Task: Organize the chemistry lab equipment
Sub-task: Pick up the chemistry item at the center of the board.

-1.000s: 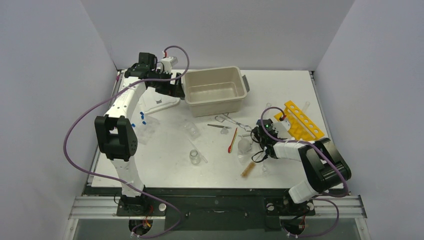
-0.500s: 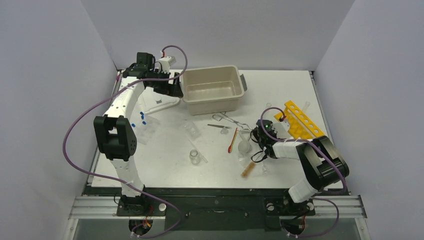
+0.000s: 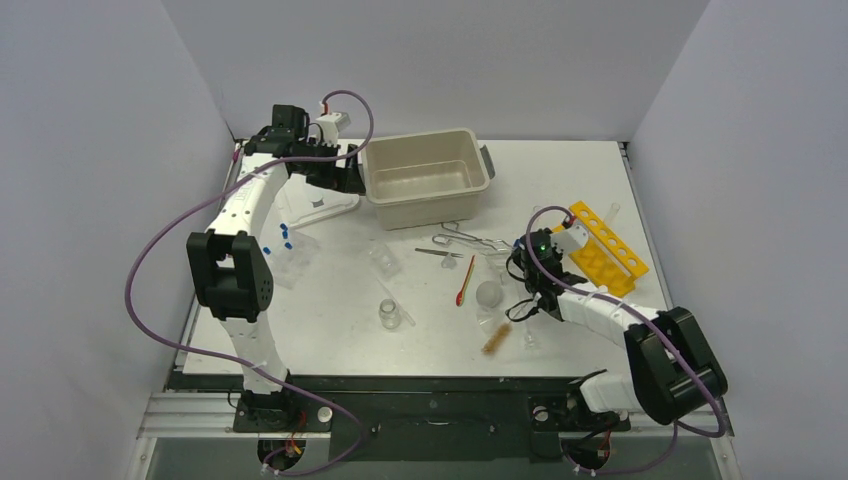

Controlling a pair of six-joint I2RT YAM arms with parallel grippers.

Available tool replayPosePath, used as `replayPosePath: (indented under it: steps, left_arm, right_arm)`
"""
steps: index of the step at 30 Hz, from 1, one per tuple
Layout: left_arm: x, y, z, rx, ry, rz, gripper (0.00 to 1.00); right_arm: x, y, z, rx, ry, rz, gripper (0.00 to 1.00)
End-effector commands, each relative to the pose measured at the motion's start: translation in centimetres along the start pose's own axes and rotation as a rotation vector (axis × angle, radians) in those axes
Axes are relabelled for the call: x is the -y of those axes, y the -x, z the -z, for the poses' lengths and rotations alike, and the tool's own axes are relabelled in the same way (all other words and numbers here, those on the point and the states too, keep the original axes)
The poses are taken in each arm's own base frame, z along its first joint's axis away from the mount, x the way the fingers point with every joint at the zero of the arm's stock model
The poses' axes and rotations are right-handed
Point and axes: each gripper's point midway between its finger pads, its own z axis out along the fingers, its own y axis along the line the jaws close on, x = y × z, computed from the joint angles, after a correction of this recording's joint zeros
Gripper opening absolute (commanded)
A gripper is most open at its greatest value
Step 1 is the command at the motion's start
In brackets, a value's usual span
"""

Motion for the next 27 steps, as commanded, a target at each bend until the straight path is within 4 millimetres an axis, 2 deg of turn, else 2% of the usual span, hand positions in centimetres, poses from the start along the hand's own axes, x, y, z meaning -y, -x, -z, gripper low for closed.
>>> replayPosePath:
  steps: [1,8,16,20,24,27]
  left_arm:
    - [0.6,3.0,2.0,0.096,-0.001,-0.026,0.86]
    - [0.6,4.2,1.6,0.118,-0.029,0.008,0.87]
    - [0.5,5.6,1.2,0.151,-0.034,0.027,0.87]
    - [0.3,6.2,0.0,0.153,-0.042,0.043,0.87]
    - [0.5,5.4,-2.6,0.109,-0.057,0.049,0.86]
    - [0.6,5.1,-3.2,0.099,-0.055,0.046,0.86]
  right_arm:
    - [-1.3,3.5,1.4,0.095,-0.001,0.143,0.00]
    - [-2.7,4.7,3.5,0.118,0.061,0.310,0.00]
    - [-4.6,8.0,6.8,0.175,0.147,0.370,0.00]
    - [-5.9,9.2,8.0,0.180,0.196,0.368,0.00]
    - [-8.6,10.3,9.1,0.201,0.301,0.413,0.00]
    - [-9.7,10.7,9.1,0.202,0.336,0.444,0.00]
